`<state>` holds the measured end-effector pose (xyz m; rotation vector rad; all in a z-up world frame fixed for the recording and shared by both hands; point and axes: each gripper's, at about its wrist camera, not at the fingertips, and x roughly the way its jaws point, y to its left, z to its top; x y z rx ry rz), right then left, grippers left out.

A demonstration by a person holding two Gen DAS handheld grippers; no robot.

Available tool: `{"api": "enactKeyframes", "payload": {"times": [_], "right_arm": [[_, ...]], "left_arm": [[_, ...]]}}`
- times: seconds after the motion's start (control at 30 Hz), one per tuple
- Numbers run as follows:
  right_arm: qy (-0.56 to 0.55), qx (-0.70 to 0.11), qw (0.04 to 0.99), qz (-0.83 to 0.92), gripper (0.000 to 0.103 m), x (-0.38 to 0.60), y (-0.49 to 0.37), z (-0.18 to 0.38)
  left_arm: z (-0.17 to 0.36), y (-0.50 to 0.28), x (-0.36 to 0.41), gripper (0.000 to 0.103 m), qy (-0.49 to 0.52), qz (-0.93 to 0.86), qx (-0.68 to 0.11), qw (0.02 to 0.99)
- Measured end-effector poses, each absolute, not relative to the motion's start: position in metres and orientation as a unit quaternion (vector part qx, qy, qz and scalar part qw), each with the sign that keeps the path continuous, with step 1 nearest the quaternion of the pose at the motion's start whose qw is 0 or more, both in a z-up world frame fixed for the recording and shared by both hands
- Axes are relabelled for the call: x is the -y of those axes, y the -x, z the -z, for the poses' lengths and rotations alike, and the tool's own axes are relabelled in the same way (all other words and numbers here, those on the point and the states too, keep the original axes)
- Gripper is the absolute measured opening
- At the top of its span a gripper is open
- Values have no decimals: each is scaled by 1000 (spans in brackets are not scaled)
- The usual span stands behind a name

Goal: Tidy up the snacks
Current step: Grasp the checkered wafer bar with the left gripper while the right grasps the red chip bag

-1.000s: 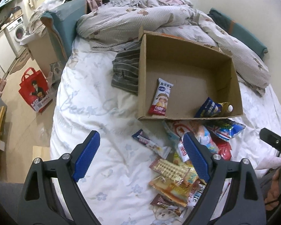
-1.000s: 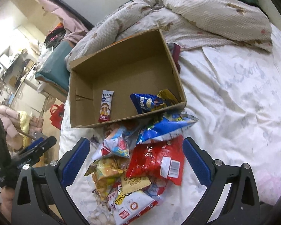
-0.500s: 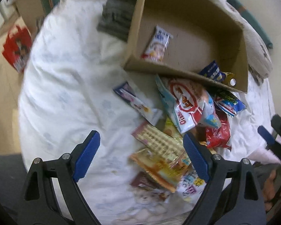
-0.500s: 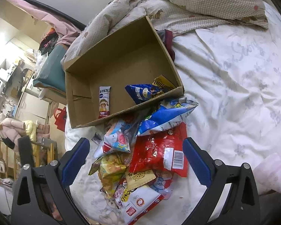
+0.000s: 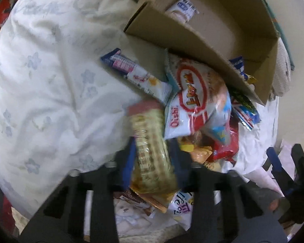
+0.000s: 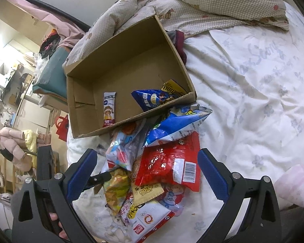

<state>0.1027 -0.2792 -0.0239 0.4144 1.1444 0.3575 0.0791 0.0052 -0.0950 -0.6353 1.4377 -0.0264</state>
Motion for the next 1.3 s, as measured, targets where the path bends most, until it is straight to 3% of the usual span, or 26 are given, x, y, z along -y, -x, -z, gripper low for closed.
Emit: {"api": "enactKeyframes", "payload": {"times": [0.4,0.6,0.87,0.93,1.0,1.1,1.3], "right_arm": [[-198,-567,788,-133,102,290,-105,43],[-142,-659,731,-109,101,258,-127,96],[-42,-682,724,-92,101,219,-144,125],[-32,-679,727,-92,98,217,-142,127],[-34,-676,729,-99,74,219,-140,122],[-35,-666,738,-106,57,220,-133,112],[-81,-652,741,-136,48,234,-113,76]], "left_arm": [[40,-47,-5,23,169,-2,-632,756],[34,-42,2,23,134,-8,-614,778],[29,-42,0,23,126,-2,-600,790],[29,-41,0,23,126,-5,-600,790],[30,-41,-1,23,129,-9,-599,790],[30,-42,-2,23,126,-14,-594,794],[16,-40,-2,24,105,-24,-562,820]]}}
